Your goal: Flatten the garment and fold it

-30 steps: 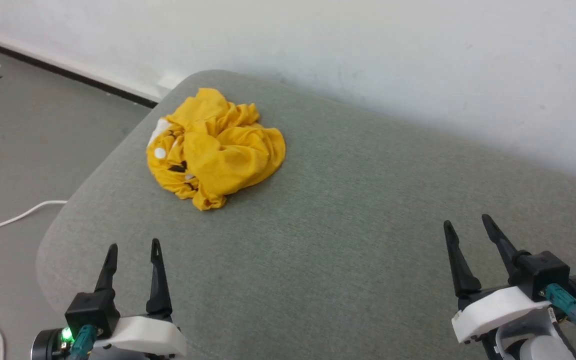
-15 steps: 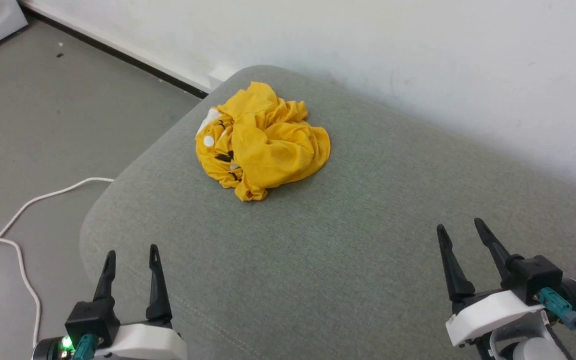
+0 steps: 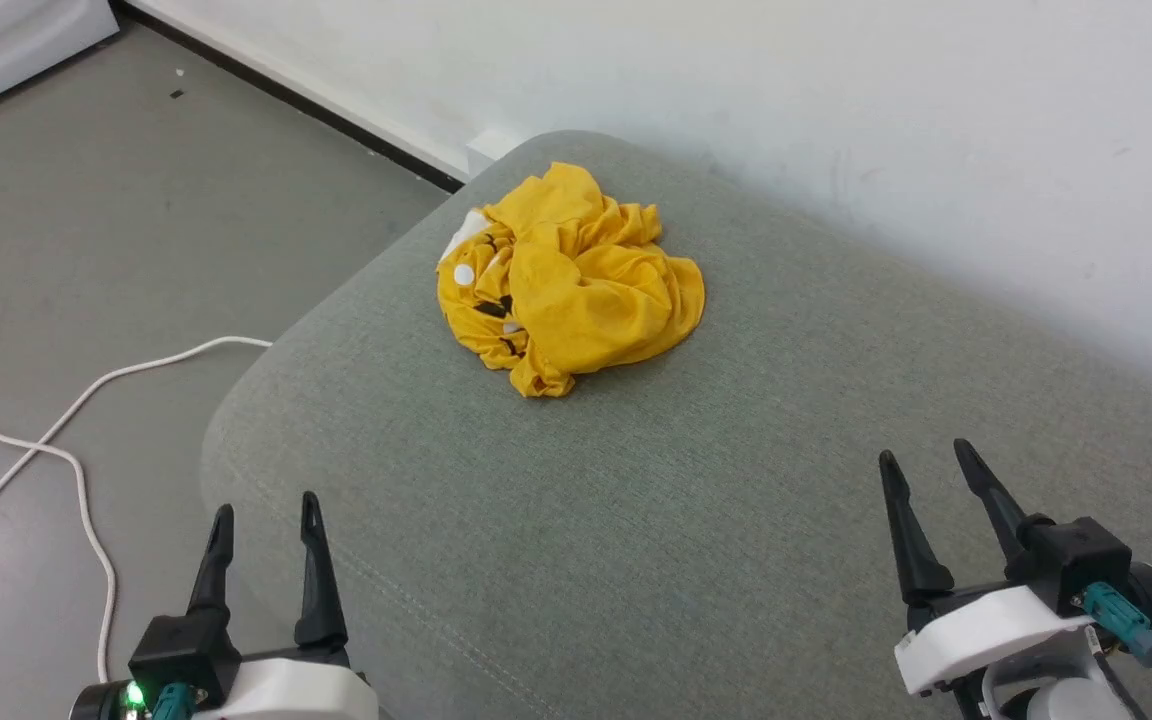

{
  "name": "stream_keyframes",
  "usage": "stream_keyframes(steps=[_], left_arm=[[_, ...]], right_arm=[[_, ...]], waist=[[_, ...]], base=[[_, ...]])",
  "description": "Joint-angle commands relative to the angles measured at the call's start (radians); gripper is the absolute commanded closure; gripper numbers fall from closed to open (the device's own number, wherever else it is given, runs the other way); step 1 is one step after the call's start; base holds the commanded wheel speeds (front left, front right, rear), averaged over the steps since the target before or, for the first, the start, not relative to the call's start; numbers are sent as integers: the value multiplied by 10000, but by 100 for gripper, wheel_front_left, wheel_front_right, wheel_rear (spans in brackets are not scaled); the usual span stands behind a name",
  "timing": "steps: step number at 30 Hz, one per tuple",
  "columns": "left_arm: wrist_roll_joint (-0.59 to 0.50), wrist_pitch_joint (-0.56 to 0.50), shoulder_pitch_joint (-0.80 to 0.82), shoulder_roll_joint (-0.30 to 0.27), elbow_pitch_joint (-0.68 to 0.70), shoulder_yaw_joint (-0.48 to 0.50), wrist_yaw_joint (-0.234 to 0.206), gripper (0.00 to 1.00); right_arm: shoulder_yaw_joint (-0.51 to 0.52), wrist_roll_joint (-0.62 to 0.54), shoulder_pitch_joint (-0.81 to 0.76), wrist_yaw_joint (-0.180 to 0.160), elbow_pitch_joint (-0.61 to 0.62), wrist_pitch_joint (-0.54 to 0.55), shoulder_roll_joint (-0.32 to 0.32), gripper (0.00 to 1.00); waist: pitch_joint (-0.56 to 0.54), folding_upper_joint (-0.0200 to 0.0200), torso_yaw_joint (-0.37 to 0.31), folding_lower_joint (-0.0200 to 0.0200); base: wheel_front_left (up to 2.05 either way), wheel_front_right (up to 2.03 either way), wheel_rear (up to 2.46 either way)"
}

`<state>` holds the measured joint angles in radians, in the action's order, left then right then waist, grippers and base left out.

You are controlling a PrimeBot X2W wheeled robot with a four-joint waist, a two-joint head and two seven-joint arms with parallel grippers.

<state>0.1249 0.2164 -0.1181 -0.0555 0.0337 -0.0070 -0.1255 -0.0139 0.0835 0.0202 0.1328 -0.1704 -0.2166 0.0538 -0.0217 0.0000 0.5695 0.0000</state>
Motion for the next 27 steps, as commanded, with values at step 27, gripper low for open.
stream_keyframes(steps=[27], left_arm=[[434,454,-313,53,181,-34,-255,0]], right_arm=[[46,121,126,-21,-382,-452,-36,0]], waist=[[-51,0,636,0]], base=[[0,0,0]])
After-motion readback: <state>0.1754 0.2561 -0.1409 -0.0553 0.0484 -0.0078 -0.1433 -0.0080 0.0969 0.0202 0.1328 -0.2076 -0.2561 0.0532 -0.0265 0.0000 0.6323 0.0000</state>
